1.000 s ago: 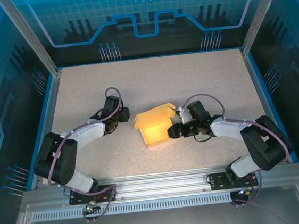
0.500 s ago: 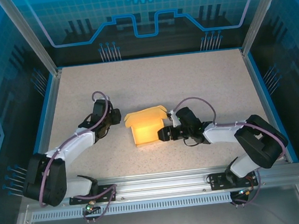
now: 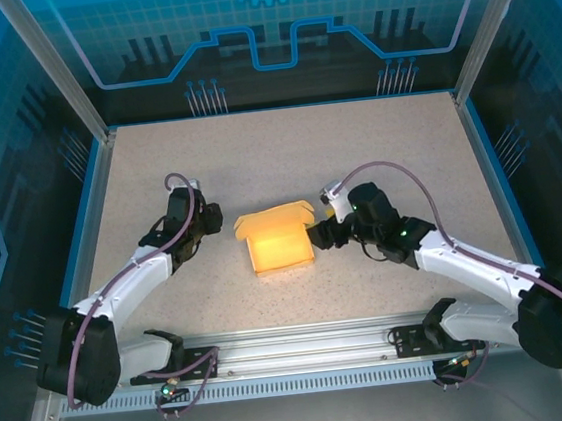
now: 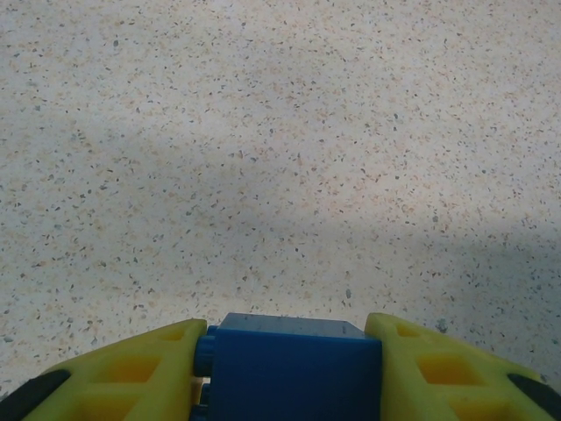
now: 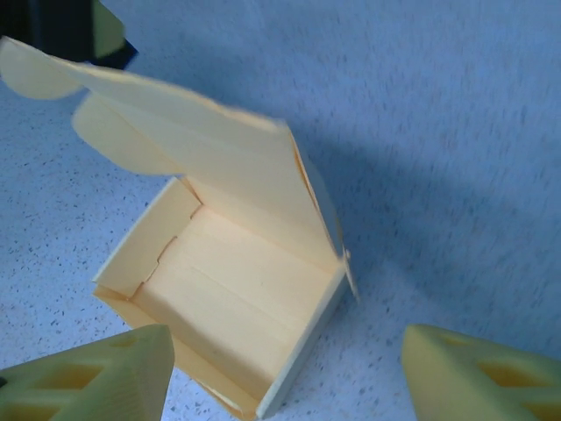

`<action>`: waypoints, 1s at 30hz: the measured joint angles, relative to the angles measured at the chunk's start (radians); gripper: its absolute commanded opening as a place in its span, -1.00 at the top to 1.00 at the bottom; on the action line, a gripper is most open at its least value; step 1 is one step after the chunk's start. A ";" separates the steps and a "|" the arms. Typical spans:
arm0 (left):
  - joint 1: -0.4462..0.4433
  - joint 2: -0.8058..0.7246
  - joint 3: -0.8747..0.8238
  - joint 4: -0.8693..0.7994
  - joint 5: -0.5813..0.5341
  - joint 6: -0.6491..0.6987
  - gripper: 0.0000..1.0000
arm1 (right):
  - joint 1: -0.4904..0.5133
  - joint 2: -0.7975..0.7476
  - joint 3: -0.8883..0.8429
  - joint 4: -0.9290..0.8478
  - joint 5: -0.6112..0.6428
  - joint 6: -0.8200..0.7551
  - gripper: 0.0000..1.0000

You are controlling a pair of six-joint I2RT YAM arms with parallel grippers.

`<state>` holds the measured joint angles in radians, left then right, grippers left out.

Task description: Fold the paper box

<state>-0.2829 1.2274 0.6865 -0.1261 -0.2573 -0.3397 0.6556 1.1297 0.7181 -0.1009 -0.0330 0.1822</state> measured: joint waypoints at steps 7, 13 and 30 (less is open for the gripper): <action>0.002 0.000 0.000 -0.003 0.013 0.001 0.12 | -0.015 0.152 0.243 -0.116 -0.056 -0.232 -0.44; 0.003 -0.032 0.000 -0.020 0.019 0.002 0.12 | -0.030 0.342 0.455 -0.248 -0.166 -0.414 -0.41; 0.003 -0.048 0.001 -0.027 0.019 0.006 0.12 | -0.003 0.615 0.776 -0.544 -0.292 -0.673 0.15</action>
<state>-0.2802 1.1790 0.6872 -0.1535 -0.2386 -0.3336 0.6529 1.7443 1.4944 -0.6453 -0.3248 -0.4904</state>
